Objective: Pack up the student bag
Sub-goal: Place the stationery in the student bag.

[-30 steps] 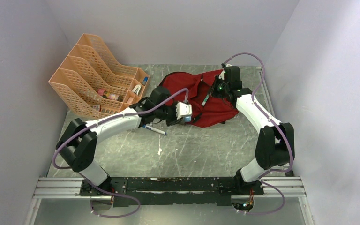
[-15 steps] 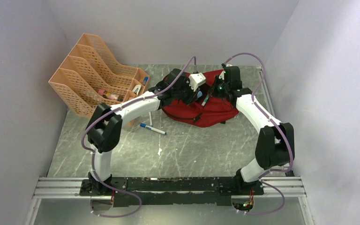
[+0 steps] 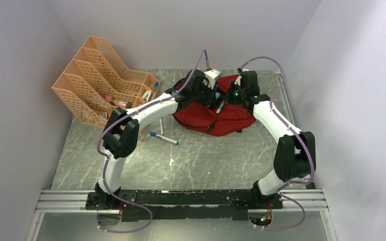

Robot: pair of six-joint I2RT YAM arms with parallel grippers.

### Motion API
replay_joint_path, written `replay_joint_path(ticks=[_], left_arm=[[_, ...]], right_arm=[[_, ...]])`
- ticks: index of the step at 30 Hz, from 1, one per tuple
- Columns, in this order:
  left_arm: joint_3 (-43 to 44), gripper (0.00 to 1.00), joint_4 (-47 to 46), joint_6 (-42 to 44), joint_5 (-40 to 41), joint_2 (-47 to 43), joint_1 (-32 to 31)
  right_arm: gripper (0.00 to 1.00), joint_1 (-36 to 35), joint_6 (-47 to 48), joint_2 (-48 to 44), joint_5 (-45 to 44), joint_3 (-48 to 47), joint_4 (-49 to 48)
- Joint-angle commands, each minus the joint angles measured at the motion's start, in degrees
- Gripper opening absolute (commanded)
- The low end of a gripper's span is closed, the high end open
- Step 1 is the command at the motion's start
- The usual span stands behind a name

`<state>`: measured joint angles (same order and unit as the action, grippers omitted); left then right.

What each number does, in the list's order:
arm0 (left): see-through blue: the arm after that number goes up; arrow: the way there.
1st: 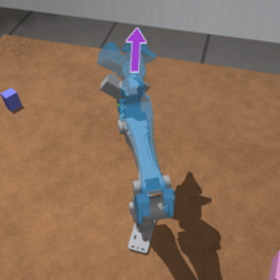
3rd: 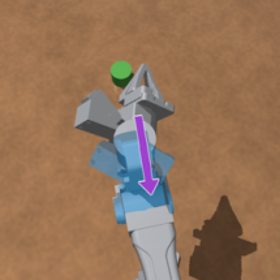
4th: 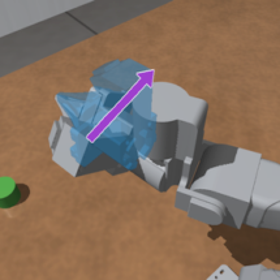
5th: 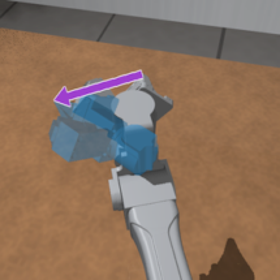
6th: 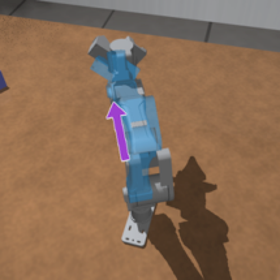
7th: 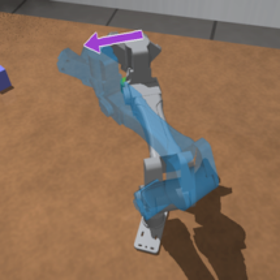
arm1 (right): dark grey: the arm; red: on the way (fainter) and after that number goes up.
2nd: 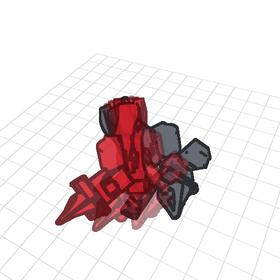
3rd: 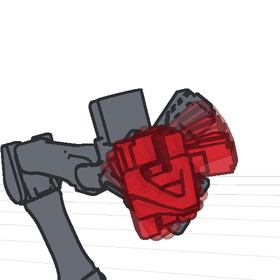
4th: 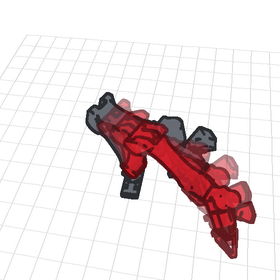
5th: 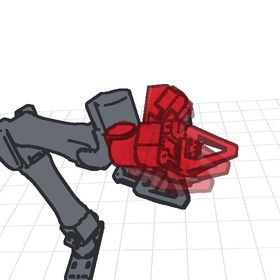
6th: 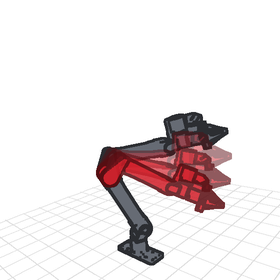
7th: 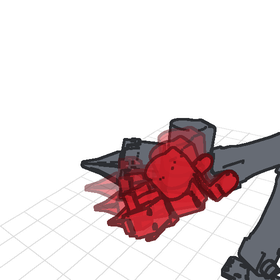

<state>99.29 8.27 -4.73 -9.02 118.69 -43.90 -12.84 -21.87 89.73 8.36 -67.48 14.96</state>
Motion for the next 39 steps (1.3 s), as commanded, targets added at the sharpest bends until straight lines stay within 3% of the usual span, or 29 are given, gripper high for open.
replay_joint_path(ticks=[1, 16, 24, 31, 36, 39], left_arm=[[-0.27, 0.05, -1.89, -6.60, 0.93, 0.97, 0.39], [-2.35, 0.05, -14.69, -20.02, 1.50, 4.47, 1.51], [-0.56, 0.12, -21.12, -25.63, -0.85, 8.62, 1.62], [2.39, 0.29, -19.53, -26.16, -1.78, 12.16, 1.16], [0.99, 0.47, -19.71, -24.78, -1.63, 10.30, 1.10], [0.65, 0.48, -19.15, -23.67, -1.61, 9.09, 1.12]], right_arm=[[0.00, -0.26, -0.48, -1.52, 0.53, -0.22, 0.60], [0.00, -0.25, -2.50, -3.40, 1.80, 1.66, -2.31], [0.00, -0.26, -2.22, -4.21, 1.04, 2.05, -2.11], [0.00, -0.25, -1.76, -4.57, 1.05, 1.96, -1.89], [0.00, -0.25, -1.42, -4.64, 0.68, 2.31, -1.95], [0.00, -0.25, -1.46, -4.42, 1.19, 2.36, -1.97]])
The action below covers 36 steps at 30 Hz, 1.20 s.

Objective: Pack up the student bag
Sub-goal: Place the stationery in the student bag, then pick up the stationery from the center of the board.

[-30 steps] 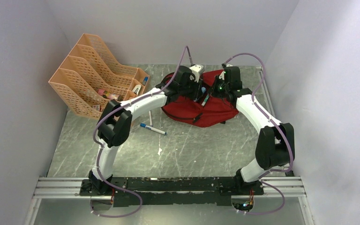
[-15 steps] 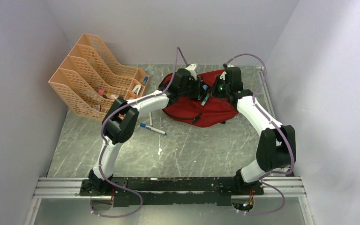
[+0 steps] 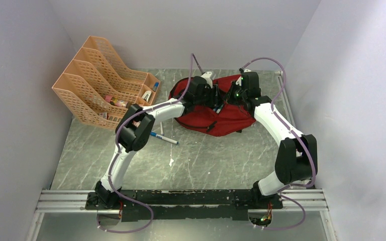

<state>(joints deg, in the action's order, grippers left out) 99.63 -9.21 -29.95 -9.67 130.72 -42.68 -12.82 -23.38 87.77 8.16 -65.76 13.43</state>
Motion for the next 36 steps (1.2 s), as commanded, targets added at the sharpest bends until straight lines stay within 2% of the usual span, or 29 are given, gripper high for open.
replay_joint_path(ticks=[1, 6, 11, 16, 18, 21, 25, 30, 34, 36], left_arm=[[0.23, 0.48, -1.54, 1.90, -0.98, -3.23, -0.10], [-1.64, 0.47, -1.71, 2.24, -2.49, -5.78, -0.01], [-9.41, 0.46, -0.42, 7.08, -3.26, -14.60, 0.08], [-19.98, 0.43, 8.70, 10.84, 4.87, -26.53, 1.20], [-24.71, 0.42, 13.81, 9.03, 11.23, -32.49, 2.12], [-34.56, 0.41, 15.05, 5.40, 21.75, -41.04, 2.38], [-45.28, 0.42, 20.43, -4.52, 32.76, -50.67, 2.47], [-49.44, 0.44, 25.67, -14.80, 35.47, -55.16, 2.51], [-50.10, 0.44, 28.97, -21.21, 36.54, -54.25, 2.48], [-50.34, 0.48, 30.91, -24.76, 37.61, -53.11, 2.43]], right_arm=[[0.00, -0.32, 0.01, -2.32, 1.53, 0.63, -0.43], [0.00, -0.28, 0.58, -2.66, 1.17, 0.45, -0.03], [0.00, -0.28, 1.10, -3.17, -0.02, 0.29, 0.56], [0.00, -0.28, 0.96, -3.27, -0.09, 0.78, 0.18], [0.00, -0.28, 1.09, -3.29, -0.16, 1.20, 0.21], [0.00, -0.28, 0.59, -3.46, 0.04, 2.54, -0.36], [0.00, -0.28, 0.16, -3.54, 0.53, 3.19, -0.54], [0.00, -0.28, -0.01, -3.24, 0.85, 3.23, -0.79], [0.00, -0.29, -0.36, -2.87, 1.95, 3.43, -1.29], [0.00, -0.28, -0.39, -2.85, 2.04, 3.51, -1.37]])
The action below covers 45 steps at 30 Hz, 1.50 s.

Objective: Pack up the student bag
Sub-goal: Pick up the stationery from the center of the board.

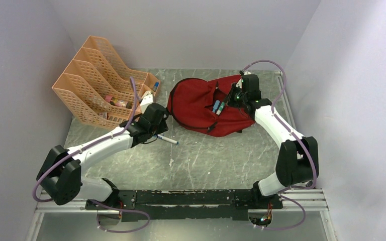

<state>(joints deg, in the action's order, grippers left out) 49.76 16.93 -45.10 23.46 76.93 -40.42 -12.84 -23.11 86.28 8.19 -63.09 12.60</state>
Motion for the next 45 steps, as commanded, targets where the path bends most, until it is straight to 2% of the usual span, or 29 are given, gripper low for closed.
replay_joint_path(ticks=[1, 6, 10, 19, 26, 31, 42, 45], left_arm=[[-0.25, 0.50, 6.17, -12.56, 5.29, 1.59, 0.22], [3.04, 0.55, 12.89, -20.63, 8.50, 7.64, 0.23], [5.84, 0.55, 16.59, -27.32, 8.96, 11.80, 0.17], [7.33, 0.52, 14.17, -34.27, 5.42, 15.63, 0.19], [11.15, 0.50, 16.48, -35.84, 3.61, 20.32, 0.17], [11.66, 0.44, 15.81, -35.54, 2.29, 22.31, 0.18], [9.13, 0.43, 16.08, -36.61, 1.06, 22.69, 0.17], [9.38, 0.40, 15.82, -36.29, 0.55, 23.83, 0.18]], right_arm=[[0.00, -0.27, -0.58, -1.44, 1.90, 0.93, -0.49], [0.00, -0.26, -0.19, -1.50, 1.40, 1.21, -0.54], [0.00, -0.27, -0.18, -1.13, 1.63, 1.24, -0.71], [0.00, -0.25, 0.03, -1.11, 2.10, 1.34, -0.69], [0.00, -0.26, 0.22, -1.26, 2.13, 1.64, -0.82], [0.00, -0.26, 0.26, -1.23, 2.19, 1.74, -0.85], [0.00, -0.26, 0.15, -0.83, 2.54, 1.75, -1.13], [0.00, -0.26, 0.17, -0.61, 2.66, 1.47, -1.02]])
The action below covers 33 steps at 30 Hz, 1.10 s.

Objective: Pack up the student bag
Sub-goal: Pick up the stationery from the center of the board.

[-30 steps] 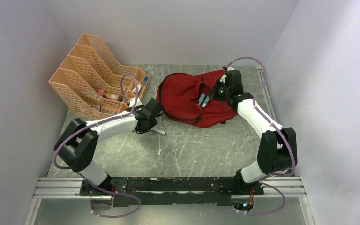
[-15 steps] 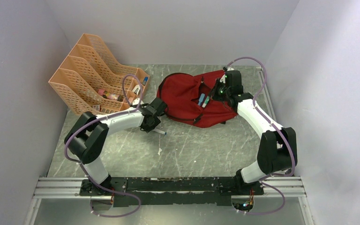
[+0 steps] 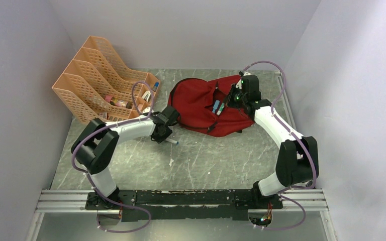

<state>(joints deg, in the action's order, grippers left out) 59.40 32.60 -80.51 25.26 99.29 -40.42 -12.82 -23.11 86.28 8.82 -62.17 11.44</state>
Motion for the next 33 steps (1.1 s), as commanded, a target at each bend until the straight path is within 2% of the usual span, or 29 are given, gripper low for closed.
replay_joint_path(ticks=[1, 12, 24, 33], left_arm=[[-0.31, 0.39, 0.19, -1.00, -1.25, 1.58, 0.17], [-1.92, 0.24, 1.43, -2.25, -0.77, 1.56, 0.45], [-7.01, 0.05, 6.12, -6.59, 3.54, -9.18, 2.20], [-4.64, 0.05, 6.46, -2.81, 6.76, -16.53, 2.15]], right_arm=[[0.00, -0.30, 0.22, -0.44, 2.18, 0.30, 0.20], [0.00, -0.28, 0.15, -0.24, 2.69, -0.05, 0.33], [0.00, -0.30, -0.35, 0.20, 3.44, 0.19, -0.22], [0.00, -0.35, -0.79, 0.03, 3.66, 0.13, -0.28]])
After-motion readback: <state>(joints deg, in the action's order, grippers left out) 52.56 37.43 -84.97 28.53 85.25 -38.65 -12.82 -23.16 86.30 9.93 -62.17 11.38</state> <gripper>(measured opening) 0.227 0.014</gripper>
